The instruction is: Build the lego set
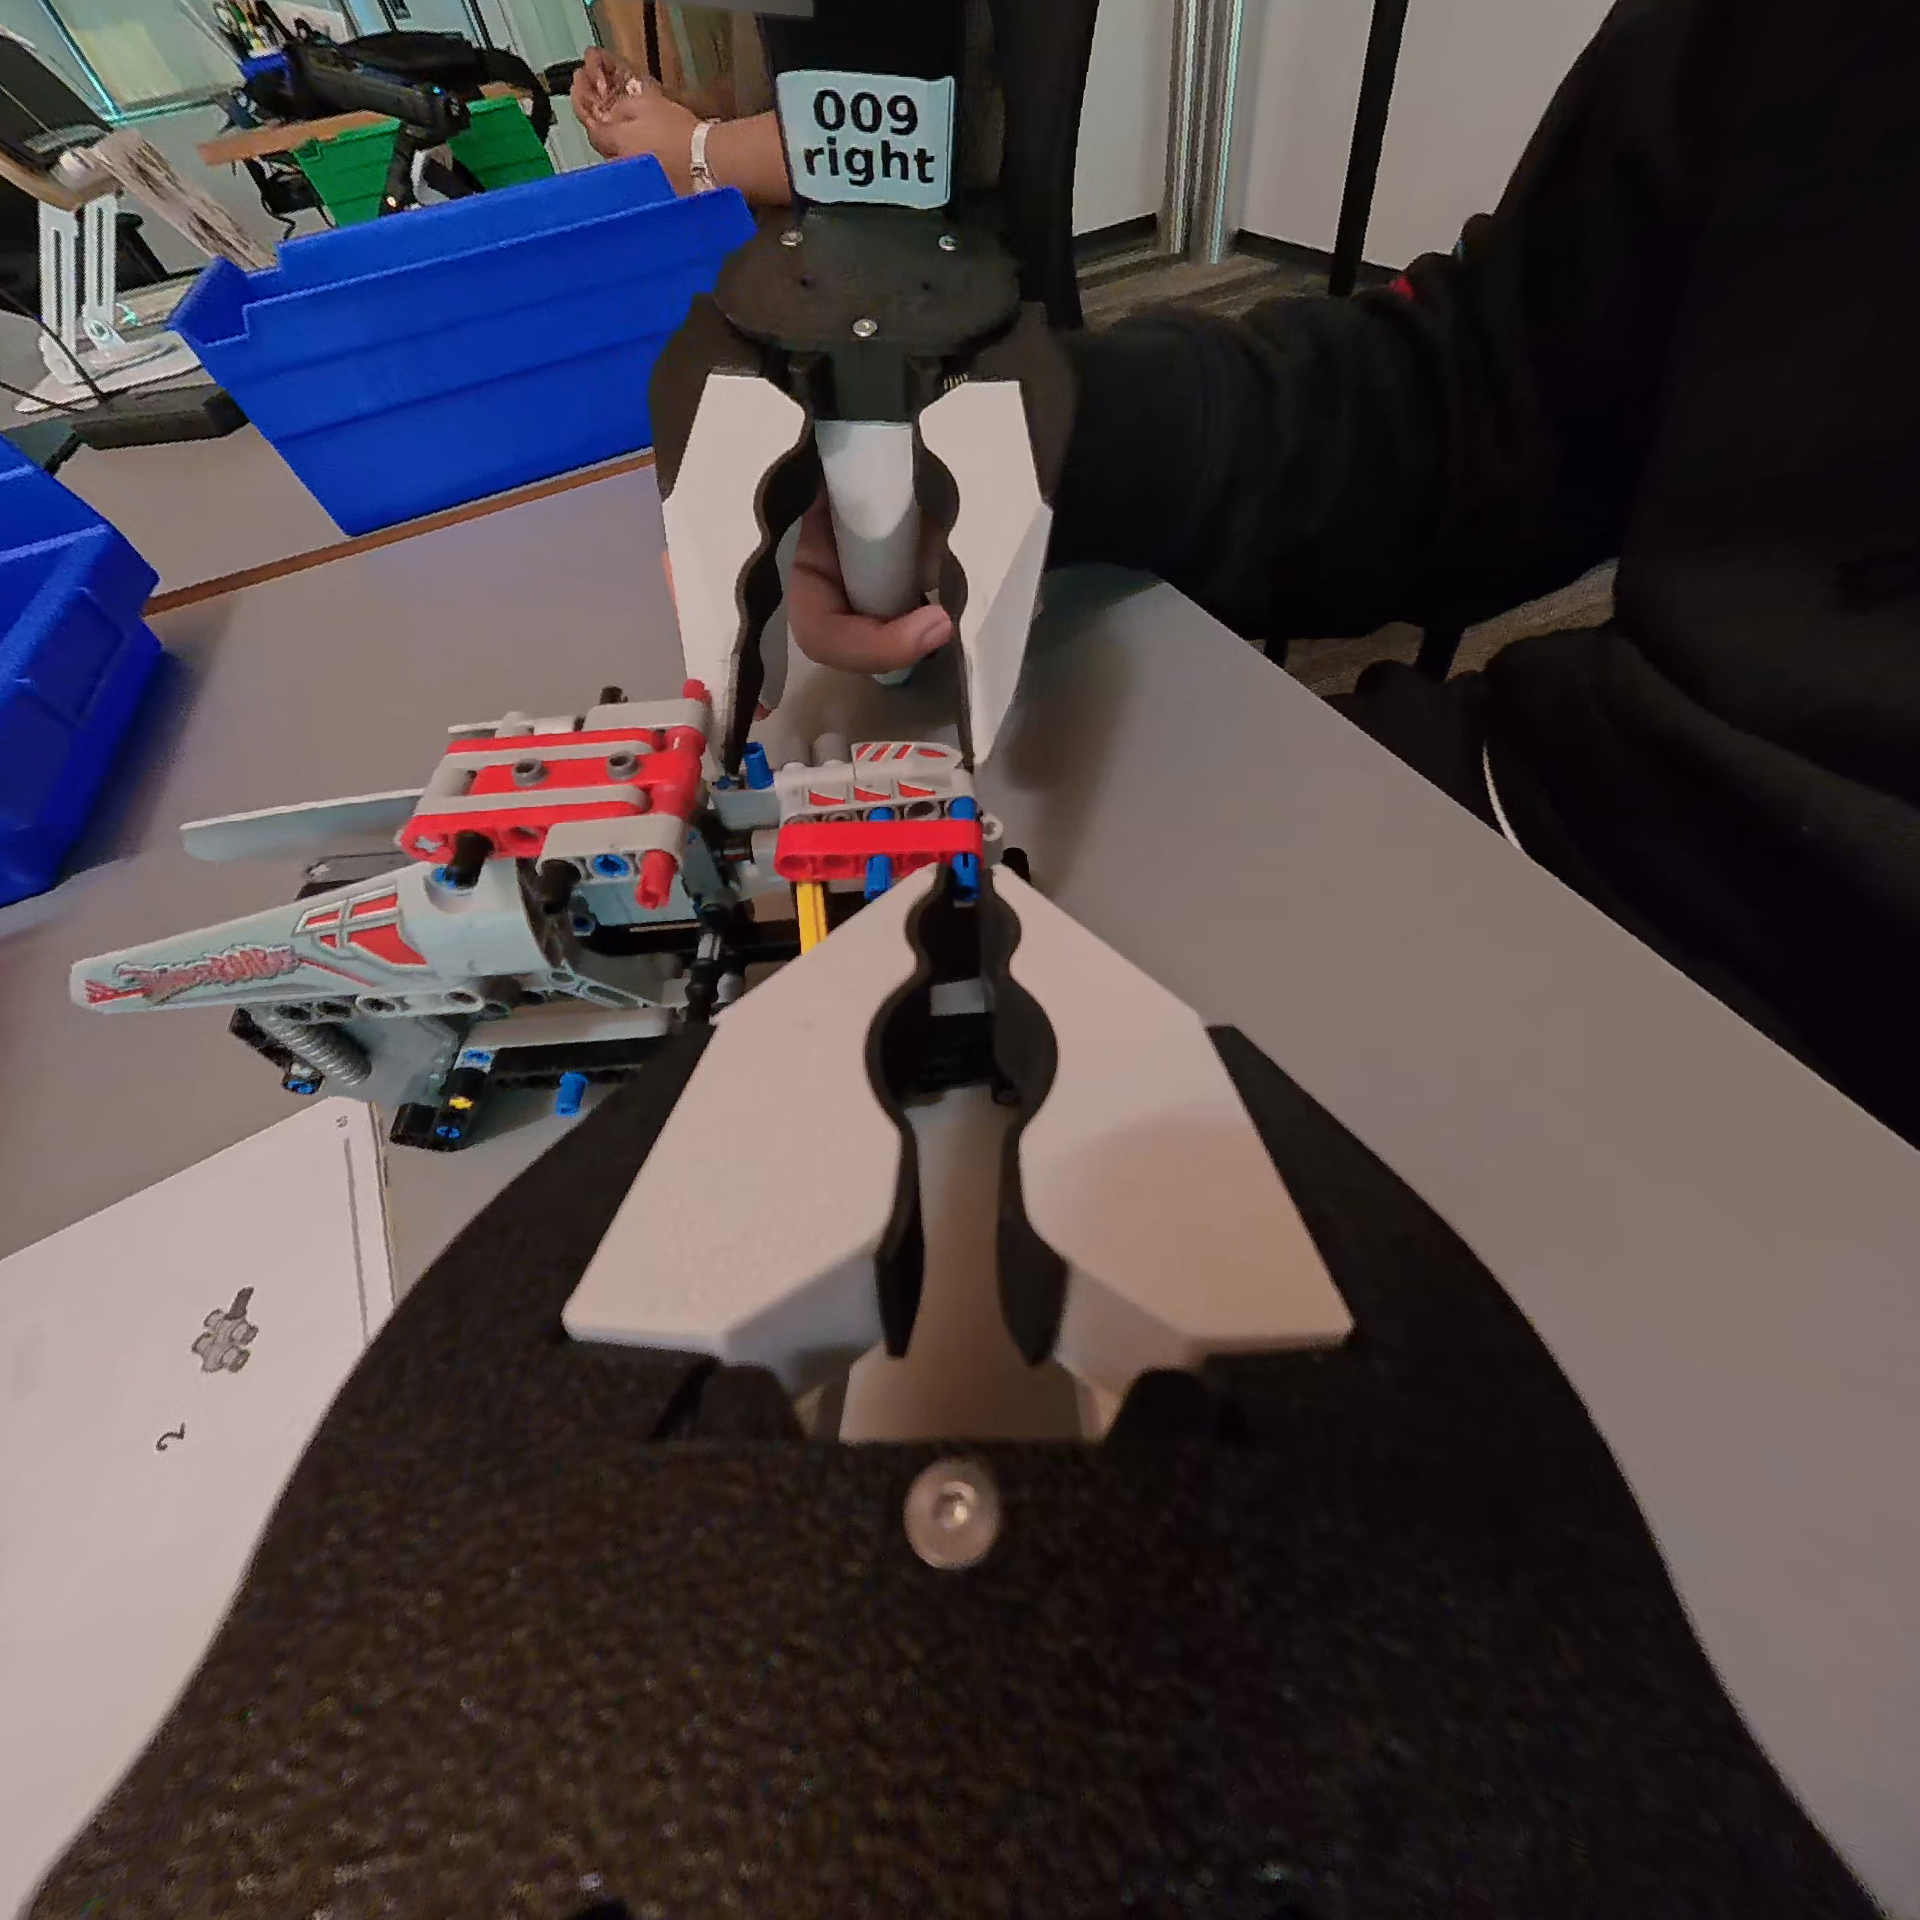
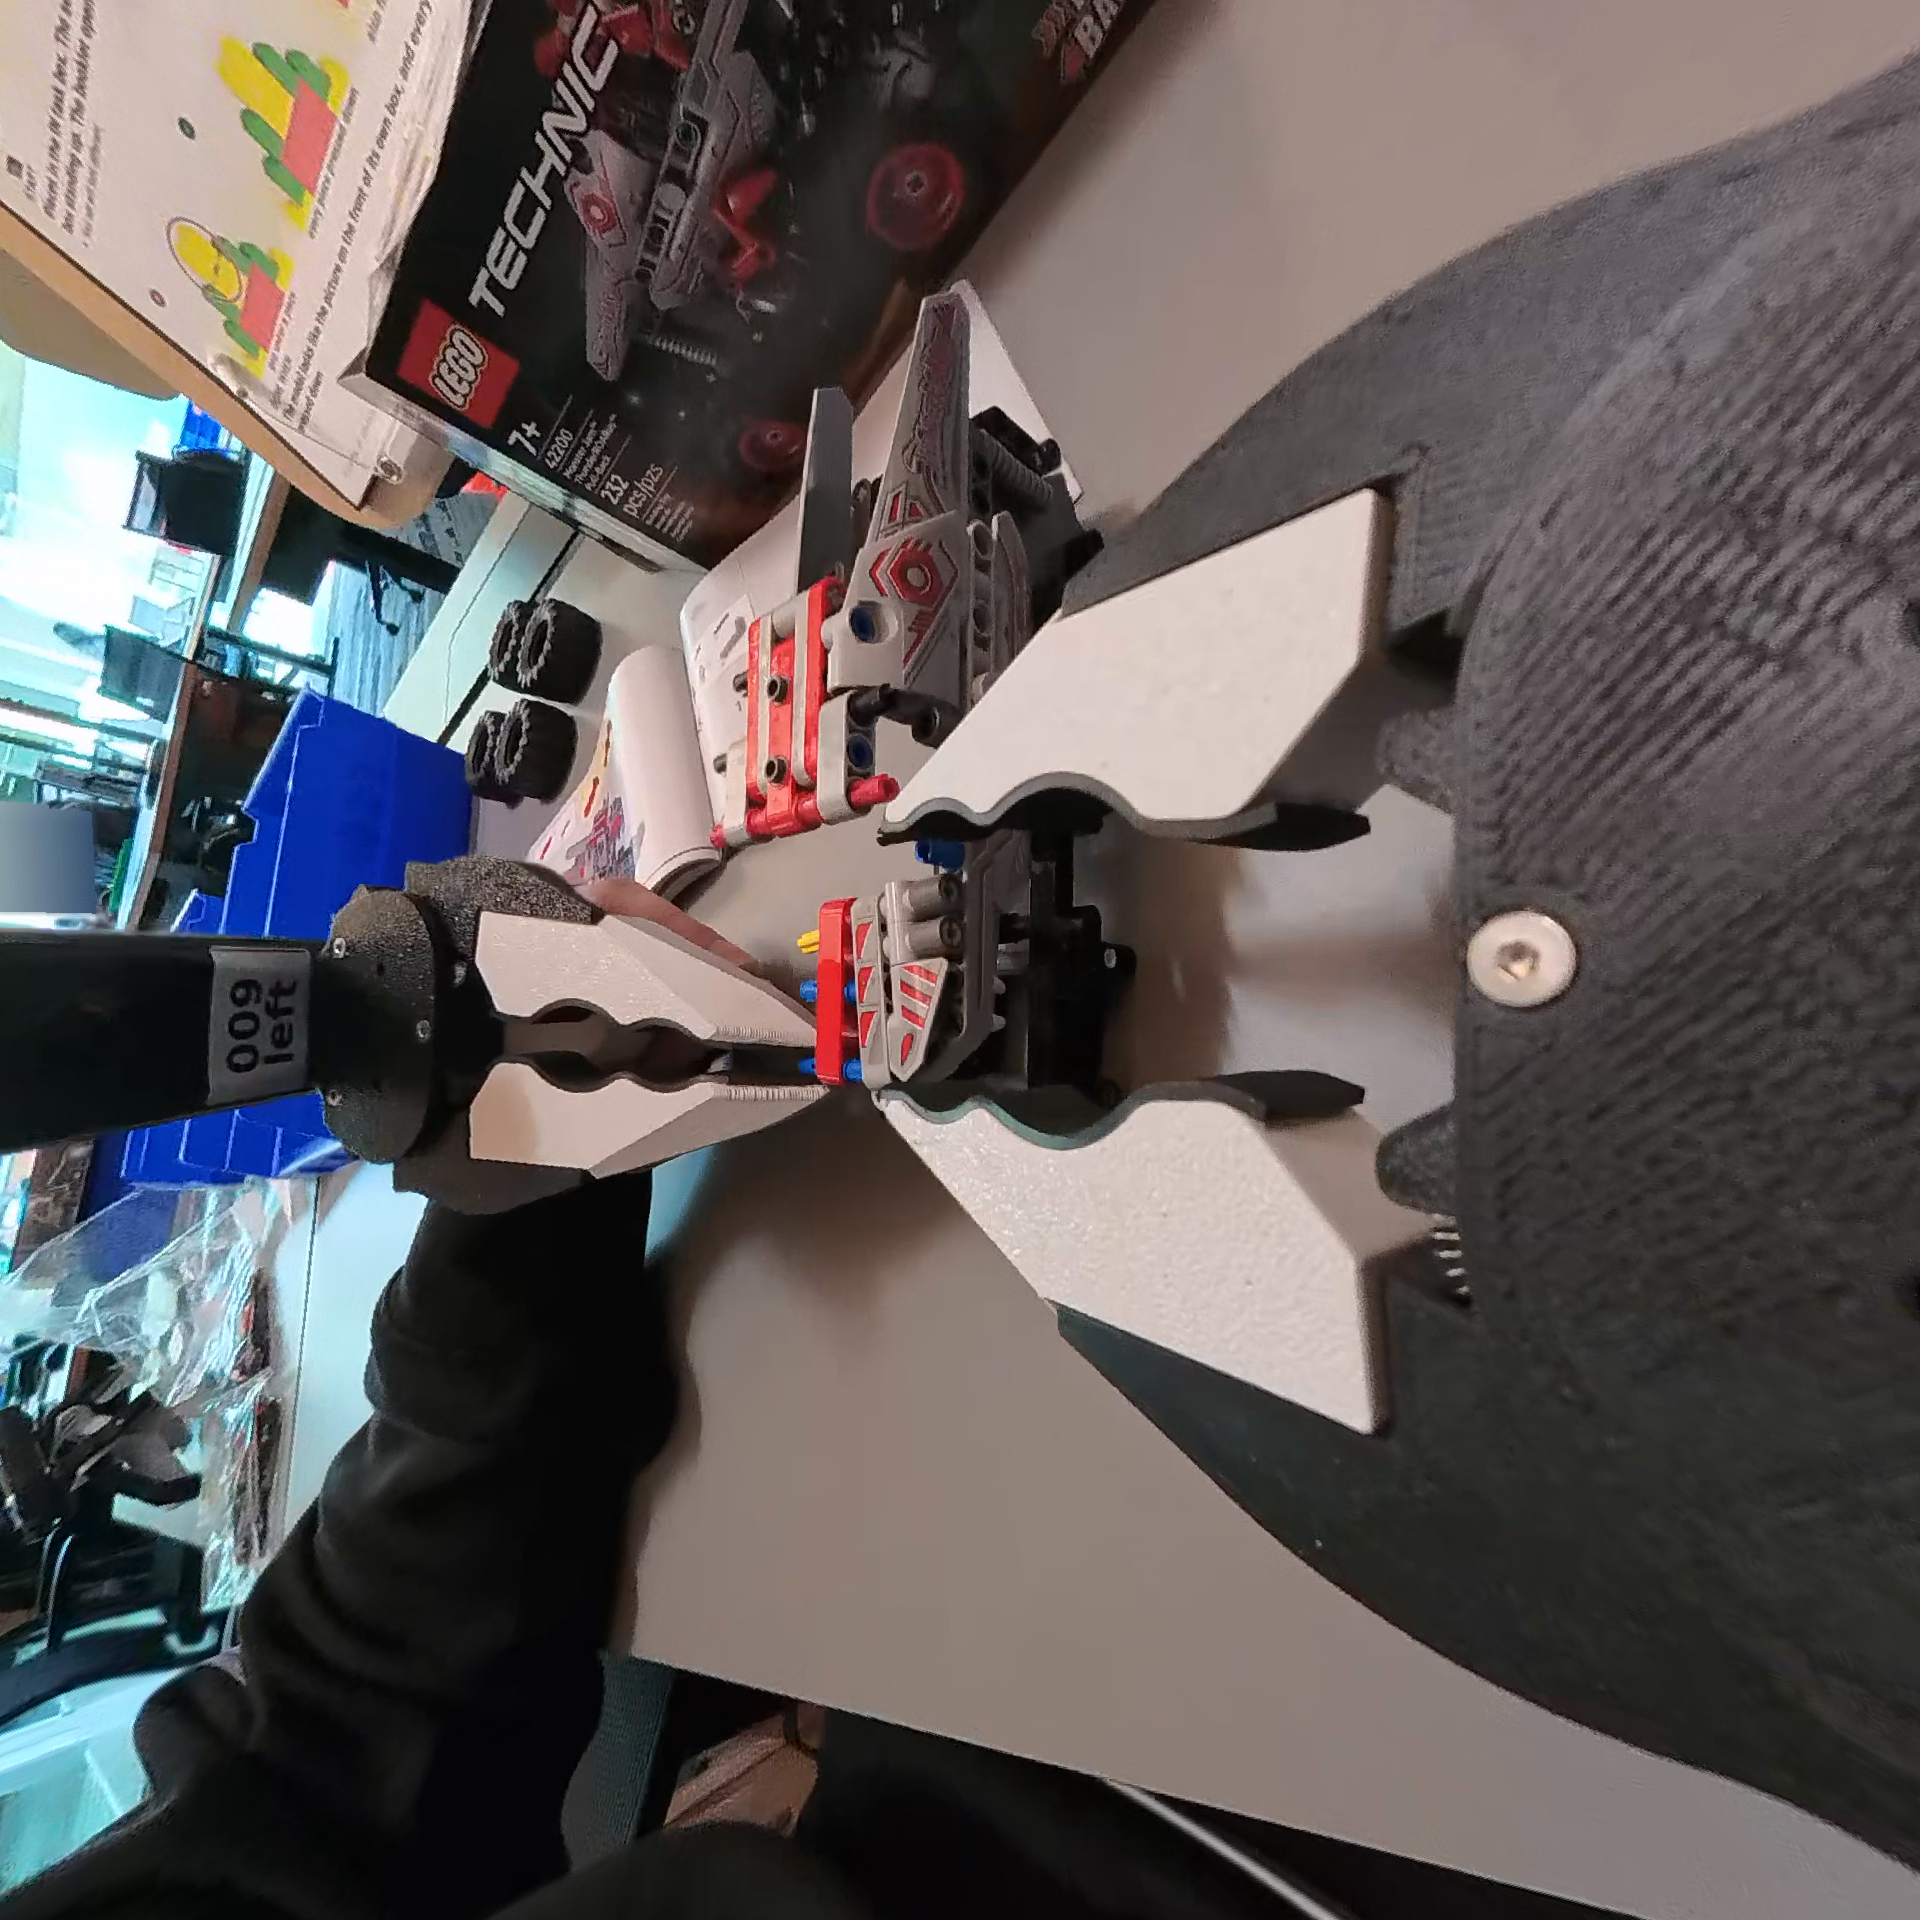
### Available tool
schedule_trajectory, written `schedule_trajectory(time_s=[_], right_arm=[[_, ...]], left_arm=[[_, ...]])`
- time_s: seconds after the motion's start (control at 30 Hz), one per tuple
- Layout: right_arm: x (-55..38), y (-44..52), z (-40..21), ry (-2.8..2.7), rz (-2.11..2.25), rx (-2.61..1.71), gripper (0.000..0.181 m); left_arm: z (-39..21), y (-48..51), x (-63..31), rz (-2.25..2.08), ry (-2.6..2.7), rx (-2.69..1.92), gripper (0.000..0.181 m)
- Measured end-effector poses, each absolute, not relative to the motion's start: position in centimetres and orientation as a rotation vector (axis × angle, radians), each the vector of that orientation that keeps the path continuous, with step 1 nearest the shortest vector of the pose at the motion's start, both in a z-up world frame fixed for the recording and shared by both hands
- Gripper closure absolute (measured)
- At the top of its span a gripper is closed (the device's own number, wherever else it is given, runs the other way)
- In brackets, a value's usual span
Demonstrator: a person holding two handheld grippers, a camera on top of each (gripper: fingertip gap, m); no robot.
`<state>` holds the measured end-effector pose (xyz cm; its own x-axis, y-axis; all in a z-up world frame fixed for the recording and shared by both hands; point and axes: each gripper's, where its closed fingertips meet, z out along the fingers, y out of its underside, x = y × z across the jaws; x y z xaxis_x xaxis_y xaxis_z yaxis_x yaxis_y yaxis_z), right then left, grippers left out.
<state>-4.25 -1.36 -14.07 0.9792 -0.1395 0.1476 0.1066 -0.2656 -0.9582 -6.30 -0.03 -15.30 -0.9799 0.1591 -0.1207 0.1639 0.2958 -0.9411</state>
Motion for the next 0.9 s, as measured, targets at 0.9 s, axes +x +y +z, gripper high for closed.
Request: schedule_trajectory(time_s=[0.9], right_arm=[[-4.4, -2.4, -14.9, -0.754, -1.469, -1.746, 0.152]], left_arm=[[-15.2, 0.1, -6.4, -1.846, 2.535, 0.311, 0.180]])
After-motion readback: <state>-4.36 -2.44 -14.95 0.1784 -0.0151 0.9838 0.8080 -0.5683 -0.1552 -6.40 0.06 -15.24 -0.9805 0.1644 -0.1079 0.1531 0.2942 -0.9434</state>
